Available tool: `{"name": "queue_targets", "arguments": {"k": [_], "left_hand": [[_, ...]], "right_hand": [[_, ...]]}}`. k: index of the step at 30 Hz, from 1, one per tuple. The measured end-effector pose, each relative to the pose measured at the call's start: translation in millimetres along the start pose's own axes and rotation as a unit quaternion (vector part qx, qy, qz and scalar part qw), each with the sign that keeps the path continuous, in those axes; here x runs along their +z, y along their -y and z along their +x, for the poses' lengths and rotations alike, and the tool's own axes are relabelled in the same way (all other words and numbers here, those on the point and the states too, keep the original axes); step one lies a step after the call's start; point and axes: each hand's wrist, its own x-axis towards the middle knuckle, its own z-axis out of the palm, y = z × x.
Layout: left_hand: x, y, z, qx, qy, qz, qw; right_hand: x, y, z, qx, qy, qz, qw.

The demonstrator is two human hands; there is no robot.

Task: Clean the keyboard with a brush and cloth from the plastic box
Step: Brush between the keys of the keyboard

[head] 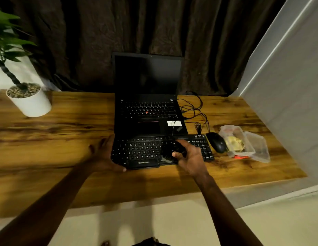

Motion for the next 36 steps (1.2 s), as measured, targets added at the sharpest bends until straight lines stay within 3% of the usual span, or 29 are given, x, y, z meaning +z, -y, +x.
{"name": "queue_targets", "arguments": {"k": [4, 10, 15, 23, 31, 36], "left_hand": [[-21, -73, -24, 0.047, 0.0, 0.066, 0.997], [2, -166, -18, 0.14, 0.011, 0.108, 0.984], [28, -215, -3, 0.129, 0.027, 0.129, 0.983], [37, -226, 11, 0.075, 0.022, 0.134, 0.988], [35, -226, 17, 0.074, 0.023, 0.147, 0.986], [31, -231, 17, 0.066, 0.036, 0.17, 0.983]], "right_hand": [[-12, -12, 0, 0.019, -0.008, 0.017, 1.0], [-42, -37, -3, 0.027, -0.02, 0.015, 0.999], [-74, -60, -10, 0.062, -0.035, 0.002, 0.998], [-94, -80, -12, 0.05, -0.064, -0.043, 0.996], [-73, -44, -5, -0.001, 0.033, -0.033, 0.999], [-105, -78, 3, 0.006, 0.027, -0.051, 0.998]]}}
